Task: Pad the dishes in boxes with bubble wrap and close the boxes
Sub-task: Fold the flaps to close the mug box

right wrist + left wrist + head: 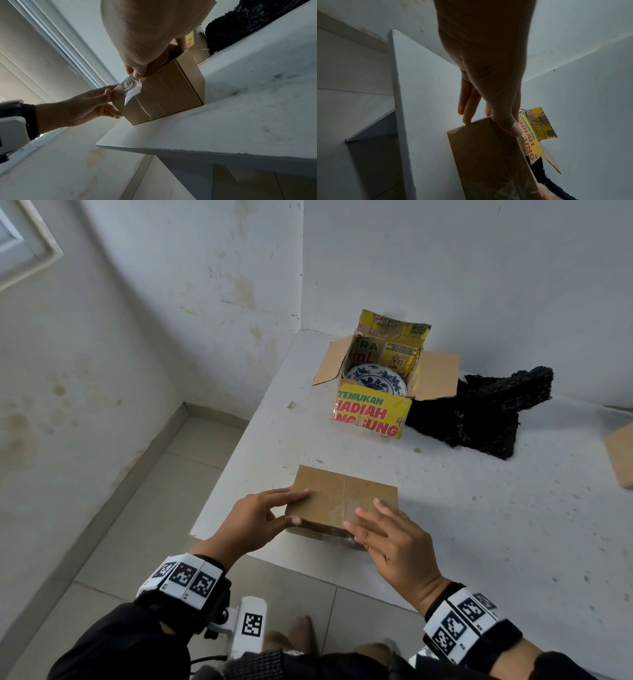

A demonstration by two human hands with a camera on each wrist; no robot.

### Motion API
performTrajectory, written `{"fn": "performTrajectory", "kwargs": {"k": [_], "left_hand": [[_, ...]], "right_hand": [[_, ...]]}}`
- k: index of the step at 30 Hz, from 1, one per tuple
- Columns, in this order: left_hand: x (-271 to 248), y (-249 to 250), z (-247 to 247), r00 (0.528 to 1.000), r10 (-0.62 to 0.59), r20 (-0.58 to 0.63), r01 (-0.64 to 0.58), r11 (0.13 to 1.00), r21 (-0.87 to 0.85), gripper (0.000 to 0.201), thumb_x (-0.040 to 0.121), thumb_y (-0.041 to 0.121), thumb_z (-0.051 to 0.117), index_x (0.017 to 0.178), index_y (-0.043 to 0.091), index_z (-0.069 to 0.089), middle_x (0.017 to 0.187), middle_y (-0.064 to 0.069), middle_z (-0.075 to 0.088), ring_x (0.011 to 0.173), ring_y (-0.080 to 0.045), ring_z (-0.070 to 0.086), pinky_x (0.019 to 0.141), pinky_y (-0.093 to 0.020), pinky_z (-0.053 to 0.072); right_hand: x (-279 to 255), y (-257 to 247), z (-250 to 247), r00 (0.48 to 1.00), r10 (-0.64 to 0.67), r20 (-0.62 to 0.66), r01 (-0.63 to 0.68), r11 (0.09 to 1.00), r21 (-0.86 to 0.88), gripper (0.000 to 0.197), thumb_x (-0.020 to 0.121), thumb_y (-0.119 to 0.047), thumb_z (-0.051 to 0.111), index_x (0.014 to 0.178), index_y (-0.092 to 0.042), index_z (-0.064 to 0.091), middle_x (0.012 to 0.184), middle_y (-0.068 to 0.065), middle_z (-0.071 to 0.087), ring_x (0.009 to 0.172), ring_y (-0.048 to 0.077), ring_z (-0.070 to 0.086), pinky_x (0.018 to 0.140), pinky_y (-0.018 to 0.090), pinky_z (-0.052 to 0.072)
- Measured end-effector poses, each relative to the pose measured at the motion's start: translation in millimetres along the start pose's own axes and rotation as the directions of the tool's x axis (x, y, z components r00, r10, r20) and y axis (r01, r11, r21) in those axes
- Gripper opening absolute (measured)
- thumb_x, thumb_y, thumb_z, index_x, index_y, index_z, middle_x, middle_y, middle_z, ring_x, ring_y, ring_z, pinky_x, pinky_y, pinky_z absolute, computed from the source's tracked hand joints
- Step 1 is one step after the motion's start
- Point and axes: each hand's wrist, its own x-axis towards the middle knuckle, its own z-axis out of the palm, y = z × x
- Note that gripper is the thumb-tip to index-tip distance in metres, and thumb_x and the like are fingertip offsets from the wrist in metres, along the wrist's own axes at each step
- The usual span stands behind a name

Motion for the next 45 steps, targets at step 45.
{"fn": "performTrajectory", "kwargs": {"k": [45], "left_hand": [[-8.9,-11.5,23.6,0.969,0.206,-0.134,-0.174,0.961,0.214,0.047,0.080,0.061,0.053,0.123,0.042,0.060,0.128,0.007,0.062,0.085,-0.014,0.071,0.069,-0.022,0.055]], "right_hand": [[-15.2,-0.8,11.7,0.999,0.000,0.048,-0.003,0.999,0.053,0.039,0.080,-0.034,0.061,0.118,-0.024,0.066,0.120,-0.003,0.065,0.121,0.027,0.053,0.098,0.049,0.044]]}}
